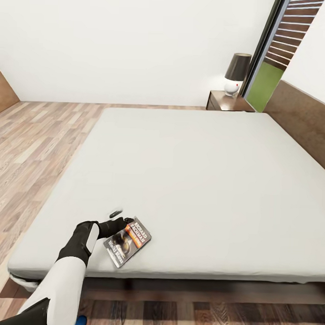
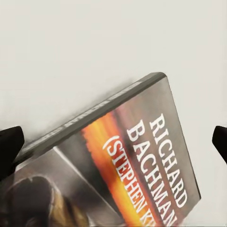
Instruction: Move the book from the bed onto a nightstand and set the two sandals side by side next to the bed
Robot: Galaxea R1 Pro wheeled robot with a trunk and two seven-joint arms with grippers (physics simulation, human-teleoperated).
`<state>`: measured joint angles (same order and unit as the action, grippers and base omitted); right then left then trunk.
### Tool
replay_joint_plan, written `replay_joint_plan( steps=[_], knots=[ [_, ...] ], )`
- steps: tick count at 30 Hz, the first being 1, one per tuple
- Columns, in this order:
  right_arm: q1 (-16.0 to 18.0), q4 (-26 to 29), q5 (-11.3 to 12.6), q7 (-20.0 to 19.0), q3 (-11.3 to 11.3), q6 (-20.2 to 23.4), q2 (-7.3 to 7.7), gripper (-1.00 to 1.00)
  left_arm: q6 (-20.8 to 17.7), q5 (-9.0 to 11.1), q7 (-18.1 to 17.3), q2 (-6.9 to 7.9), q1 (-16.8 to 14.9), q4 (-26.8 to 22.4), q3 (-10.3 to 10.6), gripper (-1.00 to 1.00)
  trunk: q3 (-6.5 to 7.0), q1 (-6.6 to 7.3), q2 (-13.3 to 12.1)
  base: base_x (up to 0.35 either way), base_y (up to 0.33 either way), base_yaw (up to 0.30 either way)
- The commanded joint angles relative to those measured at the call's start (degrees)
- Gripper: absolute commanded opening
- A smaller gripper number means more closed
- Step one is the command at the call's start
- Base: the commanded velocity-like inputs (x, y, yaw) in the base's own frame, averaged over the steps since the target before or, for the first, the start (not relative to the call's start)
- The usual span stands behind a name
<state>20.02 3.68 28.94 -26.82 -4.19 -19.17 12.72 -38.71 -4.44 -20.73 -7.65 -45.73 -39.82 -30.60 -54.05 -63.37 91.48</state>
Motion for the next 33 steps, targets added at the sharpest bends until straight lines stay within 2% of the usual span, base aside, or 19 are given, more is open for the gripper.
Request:
replay_joint_plan(
  steps=[1, 6, 22, 33],
  knots=[
    [0.03, -0.08, 0.59, -0.26, -0.45, -0.16, 0.02, 1.0, -0.31, -0.48, -0.45, -0.09, -0.06, -0.08, -0.42, 1.0, -0.04, 0.03, 0.02, -0.253, 0.0, 0.0],
    [0.02, -0.08, 0.59, -0.26, -0.47, -0.16, 0.02, 1.0, -0.31, -0.48, -0.45, -0.09, -0.06, -0.08, -0.42, 1.0, -0.04, 0.03, 0.02, -0.135, 0.0, 0.0],
    [0.03, -0.08, 0.59, -0.26, -0.45, -0.16, 0.0, 1.0, -0.31, -0.48, -0.45, -0.09, -0.06, -0.08, -0.42, 1.0, -0.04, 0.03, 0.02, -0.007, 0.0, 0.0],
    [0.03, -0.08, 0.59, -0.26, -0.44, -0.16, 0.01, 1.0, -0.31, -0.48, -0.45, -0.09, -0.06, -0.08, -0.42, 1.0, -0.04, 0.03, 0.02, -0.106, 0.0, 0.0]
  ],
)
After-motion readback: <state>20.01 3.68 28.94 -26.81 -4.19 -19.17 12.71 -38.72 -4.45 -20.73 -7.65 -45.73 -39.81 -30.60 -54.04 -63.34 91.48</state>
